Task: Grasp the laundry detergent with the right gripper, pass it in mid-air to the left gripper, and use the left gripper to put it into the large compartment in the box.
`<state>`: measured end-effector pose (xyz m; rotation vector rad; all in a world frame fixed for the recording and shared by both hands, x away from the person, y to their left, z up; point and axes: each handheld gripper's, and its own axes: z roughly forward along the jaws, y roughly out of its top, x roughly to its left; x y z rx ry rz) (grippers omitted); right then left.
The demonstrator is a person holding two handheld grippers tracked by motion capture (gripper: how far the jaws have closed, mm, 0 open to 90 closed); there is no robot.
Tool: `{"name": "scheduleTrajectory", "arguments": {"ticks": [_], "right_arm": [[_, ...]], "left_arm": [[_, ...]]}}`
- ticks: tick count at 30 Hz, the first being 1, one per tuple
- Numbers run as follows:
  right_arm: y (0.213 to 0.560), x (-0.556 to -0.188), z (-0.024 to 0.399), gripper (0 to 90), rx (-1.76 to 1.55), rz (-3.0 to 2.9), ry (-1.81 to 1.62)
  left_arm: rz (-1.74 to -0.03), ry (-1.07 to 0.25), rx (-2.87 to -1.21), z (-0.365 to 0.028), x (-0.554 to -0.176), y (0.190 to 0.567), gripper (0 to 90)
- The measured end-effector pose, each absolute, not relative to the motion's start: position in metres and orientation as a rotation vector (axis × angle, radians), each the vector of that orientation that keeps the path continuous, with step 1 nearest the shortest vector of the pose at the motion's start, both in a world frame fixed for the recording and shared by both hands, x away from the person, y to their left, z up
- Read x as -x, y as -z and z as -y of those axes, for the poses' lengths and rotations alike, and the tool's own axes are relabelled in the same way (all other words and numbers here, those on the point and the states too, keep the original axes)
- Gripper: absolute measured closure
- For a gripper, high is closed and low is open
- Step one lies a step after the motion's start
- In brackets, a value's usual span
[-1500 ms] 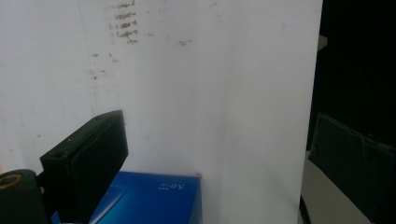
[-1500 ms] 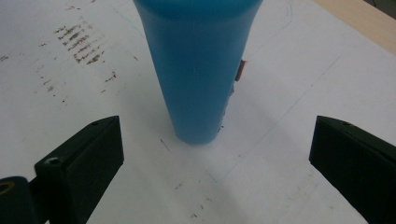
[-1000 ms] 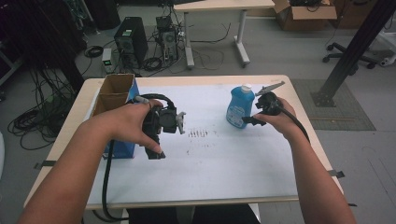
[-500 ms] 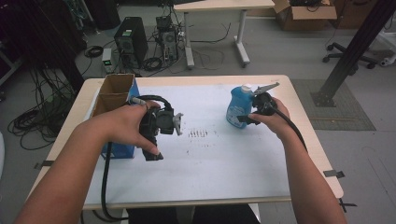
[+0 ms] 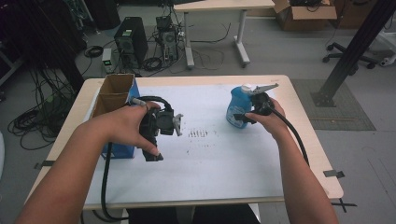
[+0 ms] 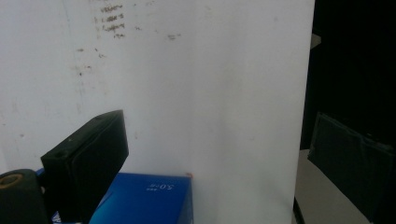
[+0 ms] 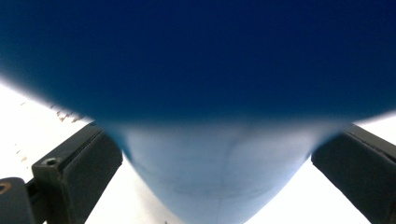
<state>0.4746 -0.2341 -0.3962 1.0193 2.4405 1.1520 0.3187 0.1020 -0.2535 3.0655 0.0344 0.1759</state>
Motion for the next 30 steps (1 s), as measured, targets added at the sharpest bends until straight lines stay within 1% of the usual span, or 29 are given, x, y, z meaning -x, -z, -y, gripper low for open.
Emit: {"name": "scheduleTrajectory", "arguments": {"ticks": [18,26,30], "right_arm": [[0.406,-0.47,0.232,2.9,-1.032,-2.305,-1.243],[0.408,-0.469,0.23,10.8,-1.022,-2.265,-1.274],[0.409,-0.469,0.229,12.7,-1.012,-2.254,-1.282]], "left_arm": [[-0.028,-0.173,-3.065,-0.101,-0.319,0.255,5.2],[-0.032,-0.177,-3.062,-0.103,-0.319,0.254,5.1],[-0.03,-0.181,-3.058,-0.103,-0.319,0.254,5.2]]}}
